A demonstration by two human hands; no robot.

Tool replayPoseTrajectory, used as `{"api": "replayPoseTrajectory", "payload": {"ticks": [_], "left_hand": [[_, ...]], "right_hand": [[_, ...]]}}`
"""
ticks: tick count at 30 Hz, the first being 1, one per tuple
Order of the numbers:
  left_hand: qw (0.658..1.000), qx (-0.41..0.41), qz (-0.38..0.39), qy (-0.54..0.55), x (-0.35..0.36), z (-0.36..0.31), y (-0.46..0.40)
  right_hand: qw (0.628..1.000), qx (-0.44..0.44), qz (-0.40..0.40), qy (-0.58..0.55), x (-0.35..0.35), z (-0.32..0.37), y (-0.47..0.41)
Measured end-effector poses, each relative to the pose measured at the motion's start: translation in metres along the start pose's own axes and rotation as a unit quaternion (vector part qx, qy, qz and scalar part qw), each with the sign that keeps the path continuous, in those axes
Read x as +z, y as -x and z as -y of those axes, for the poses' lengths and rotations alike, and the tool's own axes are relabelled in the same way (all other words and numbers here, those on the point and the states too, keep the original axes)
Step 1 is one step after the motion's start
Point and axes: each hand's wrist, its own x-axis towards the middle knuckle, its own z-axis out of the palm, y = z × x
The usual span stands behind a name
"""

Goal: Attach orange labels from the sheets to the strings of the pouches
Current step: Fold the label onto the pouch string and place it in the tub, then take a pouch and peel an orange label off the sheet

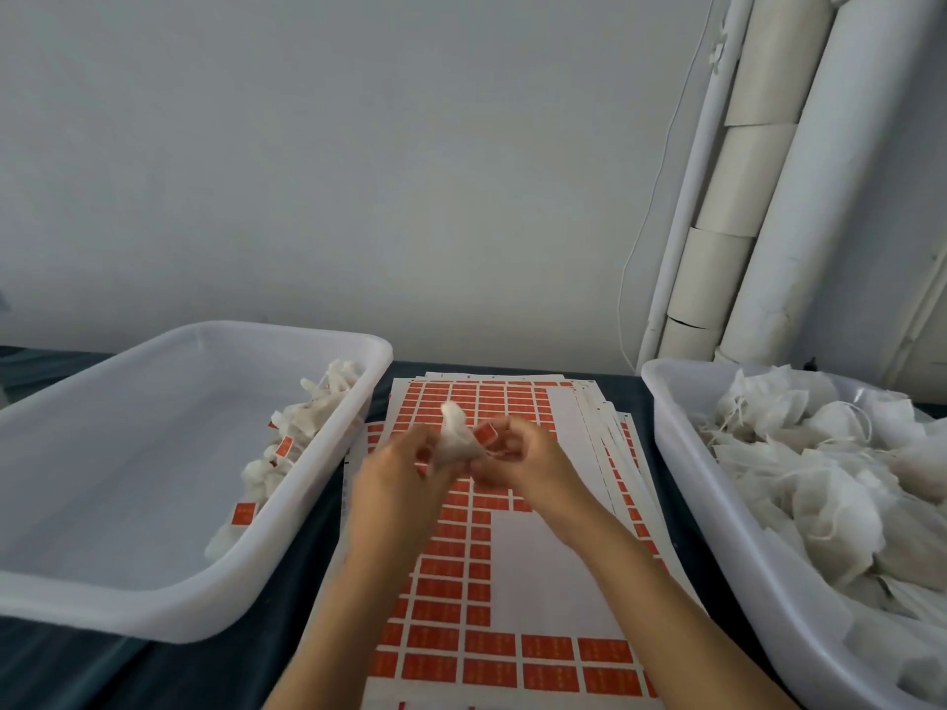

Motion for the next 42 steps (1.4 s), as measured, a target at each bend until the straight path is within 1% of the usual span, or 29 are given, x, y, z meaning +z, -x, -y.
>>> {"api": "replayPoseTrajectory", "payload": {"ticks": [2,3,5,7,9,11,13,15,18,21,23,25,27,28,30,33,35,38,42], "left_hand": [[0.996,0.007,-0.076,-0.037,-0.024,-0.006,-0.010],[0.993,0.009,-0.103,-0.062,-0.037,-0.008,-0.017],[0.987,0.011,-0.123,-0.103,-0.062,-0.010,-0.032],[0.984,-0.010,-0.124,-0.131,-0.086,-0.006,-0.046],[0.977,-0.059,-0.102,-0.181,-0.106,0.003,-0.057],[0.968,-0.109,-0.061,-0.217,-0.120,0.015,-0.063],[0.961,-0.154,-0.021,-0.229,-0.126,0.027,-0.064],[0.950,-0.185,0.023,-0.249,-0.125,0.041,-0.063],[0.950,-0.224,0.061,-0.208,-0.112,0.061,-0.061],[0.940,-0.256,0.083,-0.208,-0.101,0.071,-0.055],[0.933,-0.272,0.099,-0.215,-0.100,0.074,-0.056],[0.927,-0.282,0.112,-0.221,-0.101,0.072,-0.056],[0.922,-0.274,0.113,-0.251,-0.102,0.064,-0.054],[0.920,-0.261,0.097,-0.277,-0.101,0.057,-0.051],[0.922,-0.234,0.039,-0.306,-0.097,0.042,-0.046],[0.942,-0.172,-0.049,-0.283,-0.089,0.016,-0.042],[0.957,-0.111,-0.080,-0.254,-0.081,-0.005,-0.041],[0.976,-0.043,-0.080,-0.196,-0.063,-0.034,-0.043],[0.985,0.013,-0.048,-0.164,-0.027,-0.060,-0.043]], "right_hand": [[0.997,-0.012,-0.020,-0.075,0.015,0.018,-0.011],[0.994,-0.022,-0.015,-0.106,0.024,0.027,-0.016],[0.989,-0.047,0.020,-0.140,0.041,0.043,-0.026],[0.986,-0.078,0.064,-0.135,0.060,0.056,-0.036],[0.987,-0.100,0.087,-0.095,0.079,0.064,-0.043],[0.988,-0.114,0.101,-0.005,0.095,0.069,-0.047],[0.982,-0.125,0.107,0.096,0.108,0.065,-0.048],[0.974,-0.126,0.106,0.157,0.116,0.058,-0.050],[0.967,-0.144,0.109,0.181,0.124,0.050,-0.047],[0.959,-0.170,0.112,0.199,0.124,0.048,-0.045],[0.959,-0.159,0.128,0.195,0.121,0.046,-0.045],[0.967,-0.135,0.150,0.158,0.116,0.046,-0.044],[0.975,-0.113,0.162,0.104,0.112,0.047,-0.040],[0.978,-0.106,0.157,0.084,0.110,0.048,-0.038],[0.986,-0.087,0.133,0.044,0.104,0.051,-0.035],[0.995,-0.042,0.079,-0.037,0.092,0.060,-0.033],[0.995,-0.020,0.049,-0.085,0.076,0.069,-0.029],[0.994,-0.014,-0.004,-0.110,0.043,0.083,-0.021],[0.989,0.021,-0.094,-0.115,-0.008,0.087,-0.010]]}}
